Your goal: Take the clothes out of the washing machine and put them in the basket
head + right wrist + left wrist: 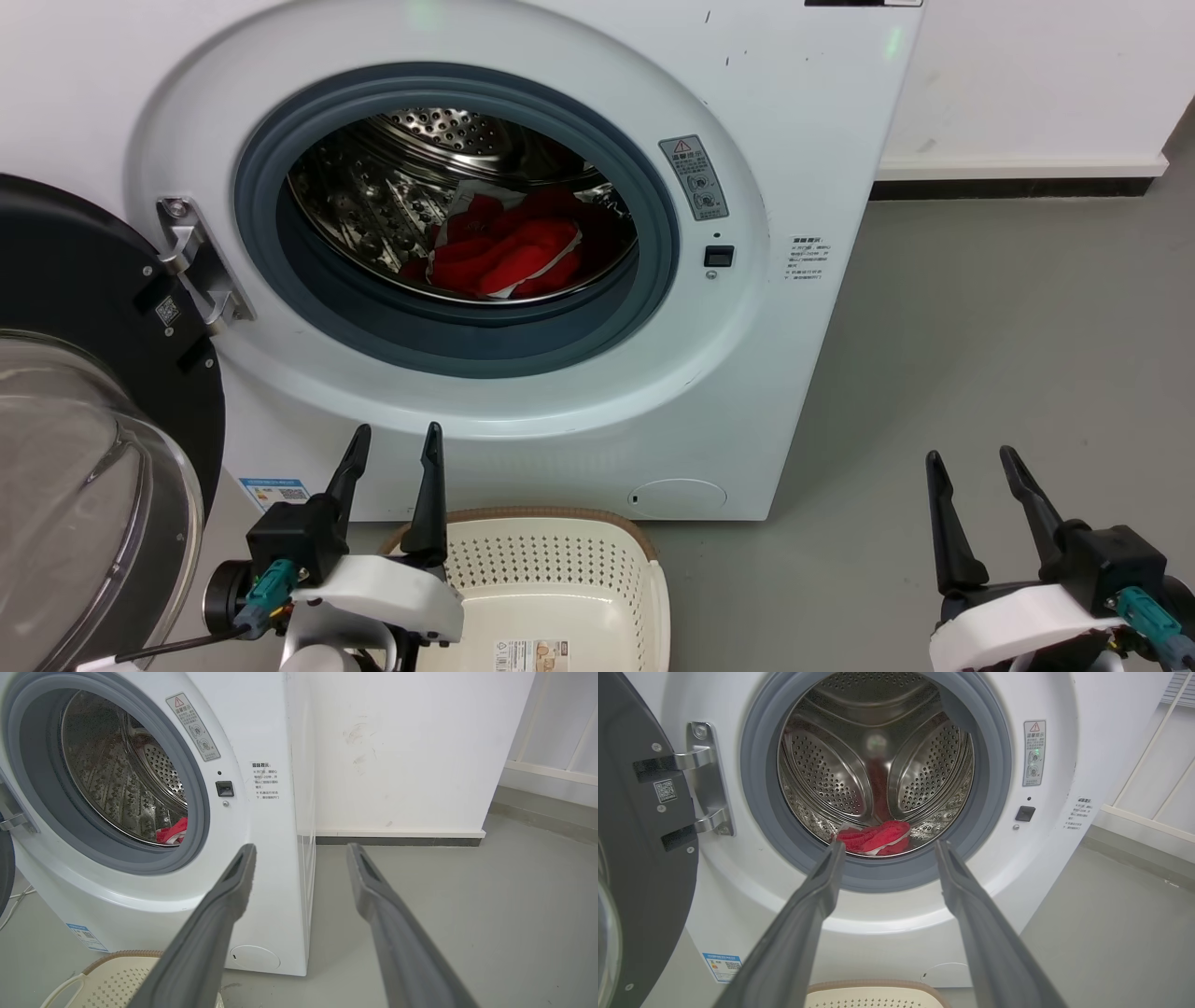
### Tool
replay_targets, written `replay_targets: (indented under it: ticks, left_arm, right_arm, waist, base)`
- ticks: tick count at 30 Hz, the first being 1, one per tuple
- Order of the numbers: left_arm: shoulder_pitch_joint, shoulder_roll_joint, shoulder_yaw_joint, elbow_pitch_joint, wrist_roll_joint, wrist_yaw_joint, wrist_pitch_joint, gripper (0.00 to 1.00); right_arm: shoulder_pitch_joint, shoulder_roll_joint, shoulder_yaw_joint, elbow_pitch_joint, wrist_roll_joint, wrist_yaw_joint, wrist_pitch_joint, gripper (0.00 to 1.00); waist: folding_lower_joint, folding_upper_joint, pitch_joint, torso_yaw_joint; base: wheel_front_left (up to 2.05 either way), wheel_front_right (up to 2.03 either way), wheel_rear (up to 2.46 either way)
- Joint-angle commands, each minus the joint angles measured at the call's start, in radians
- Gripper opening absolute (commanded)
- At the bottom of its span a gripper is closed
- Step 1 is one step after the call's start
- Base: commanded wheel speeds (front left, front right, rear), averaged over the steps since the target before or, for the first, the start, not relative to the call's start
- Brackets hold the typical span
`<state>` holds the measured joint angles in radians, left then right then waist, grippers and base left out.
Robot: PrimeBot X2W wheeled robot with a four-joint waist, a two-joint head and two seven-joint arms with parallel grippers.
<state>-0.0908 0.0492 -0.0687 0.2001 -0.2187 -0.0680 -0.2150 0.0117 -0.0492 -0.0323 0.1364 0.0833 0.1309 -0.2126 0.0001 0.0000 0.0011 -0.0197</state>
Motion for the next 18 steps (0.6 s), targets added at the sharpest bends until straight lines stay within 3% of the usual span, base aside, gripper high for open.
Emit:
replay_targets:
  ticks: [1, 18]
  left_arm:
    - [-0.004, 0.003, -0.004, -0.005, 0.022, 0.004, -0.008, 1.00]
    - [0.010, 0.002, -0.005, 0.009, 0.143, 0.019, -0.040, 1.00]
  right_arm:
    - [0.008, -0.002, -0.001, 0.000, -0.018, 0.000, -0.011, 1.00]
    - [0.007, -0.002, 0.004, 0.027, -0.125, 0.000, -0.039, 1.00]
  waist:
    - [0.0000, 0.0000, 0.000, 0.000]
    - [-0.0001, 0.0000, -0.004, -0.001]
  base:
    - [0.00, 0.00, 0.00]
    - [0.00, 0.00, 0.00]
